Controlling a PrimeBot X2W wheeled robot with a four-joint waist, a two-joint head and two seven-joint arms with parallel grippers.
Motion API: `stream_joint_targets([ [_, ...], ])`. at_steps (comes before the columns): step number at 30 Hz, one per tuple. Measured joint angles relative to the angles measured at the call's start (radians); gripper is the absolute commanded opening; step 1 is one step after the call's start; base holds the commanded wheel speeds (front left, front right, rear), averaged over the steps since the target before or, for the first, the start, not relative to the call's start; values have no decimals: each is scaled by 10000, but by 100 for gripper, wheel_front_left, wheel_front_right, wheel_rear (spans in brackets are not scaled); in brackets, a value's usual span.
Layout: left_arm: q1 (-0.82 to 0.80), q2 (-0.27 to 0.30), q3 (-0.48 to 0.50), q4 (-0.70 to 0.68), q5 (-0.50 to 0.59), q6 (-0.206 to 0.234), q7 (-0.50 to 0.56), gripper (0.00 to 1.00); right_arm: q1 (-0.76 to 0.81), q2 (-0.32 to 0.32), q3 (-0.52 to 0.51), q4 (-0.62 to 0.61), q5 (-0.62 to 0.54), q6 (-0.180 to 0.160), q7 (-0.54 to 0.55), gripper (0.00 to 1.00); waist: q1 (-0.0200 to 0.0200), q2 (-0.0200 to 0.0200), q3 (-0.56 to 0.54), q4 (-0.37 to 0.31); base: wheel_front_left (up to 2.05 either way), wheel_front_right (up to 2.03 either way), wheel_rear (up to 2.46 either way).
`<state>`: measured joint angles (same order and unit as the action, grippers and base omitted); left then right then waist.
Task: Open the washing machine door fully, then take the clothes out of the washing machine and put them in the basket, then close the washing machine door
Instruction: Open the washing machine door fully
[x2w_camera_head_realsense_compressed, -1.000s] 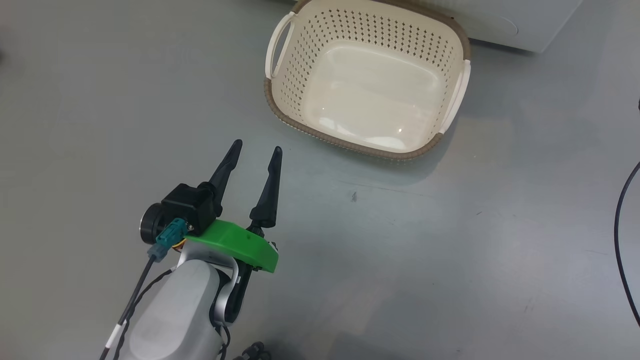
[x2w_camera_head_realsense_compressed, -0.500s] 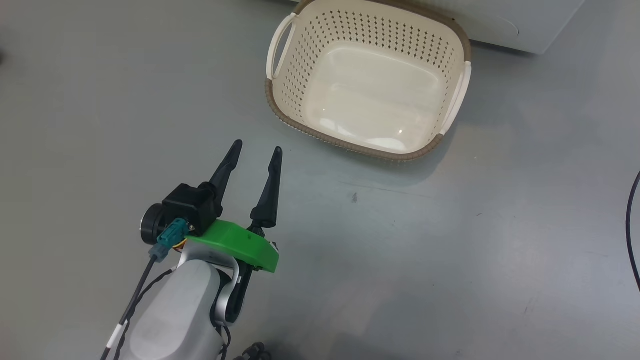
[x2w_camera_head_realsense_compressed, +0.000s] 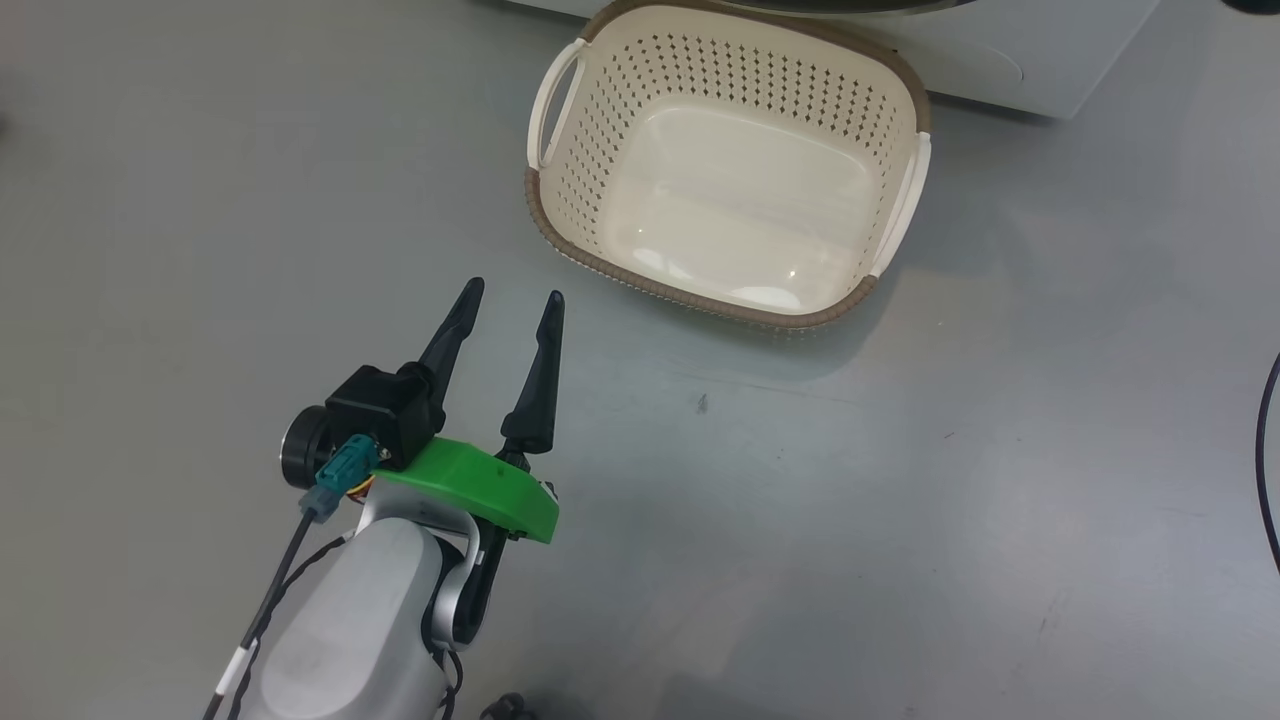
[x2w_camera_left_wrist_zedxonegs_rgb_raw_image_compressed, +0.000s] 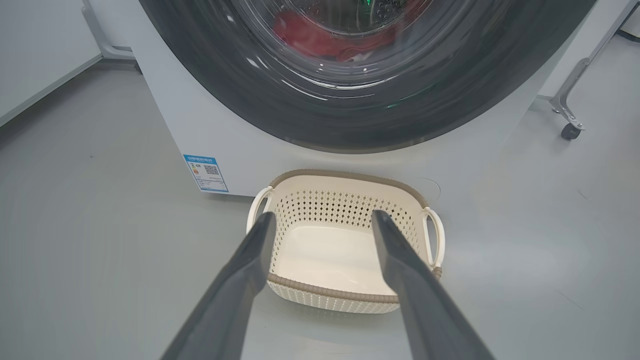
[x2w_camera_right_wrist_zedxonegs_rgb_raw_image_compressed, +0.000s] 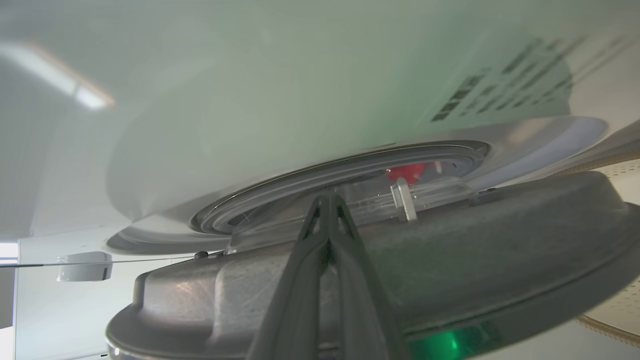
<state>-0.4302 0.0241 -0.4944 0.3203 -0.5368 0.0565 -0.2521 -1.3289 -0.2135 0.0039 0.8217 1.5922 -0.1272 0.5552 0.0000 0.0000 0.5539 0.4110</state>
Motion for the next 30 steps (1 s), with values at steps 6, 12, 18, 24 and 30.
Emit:
stream_joint_targets([
  [6,-3,0,-23,35,2,4,0,100,26,2,61,247,0,0,211,0,0,0,-123,-46,0,0,0],
  [12,-3,2,-23,75,4,12,0,100,74,65,121,481,2,0,387,0,0,0,-252,-118,0,0,0],
  [18,-1,2,-12,176,29,12,0,100,471,146,150,552,33,0,516,0,0,0,-440,-184,0,0,0],
  [24,6,2,-8,257,48,13,0,100,811,261,171,585,88,0,660,0,0,0,-691,-261,0,0,0],
  [30,35,2,73,320,150,15,0,100,1136,418,217,602,169,2,853,0,0,0,-958,-366,0,0,0],
])
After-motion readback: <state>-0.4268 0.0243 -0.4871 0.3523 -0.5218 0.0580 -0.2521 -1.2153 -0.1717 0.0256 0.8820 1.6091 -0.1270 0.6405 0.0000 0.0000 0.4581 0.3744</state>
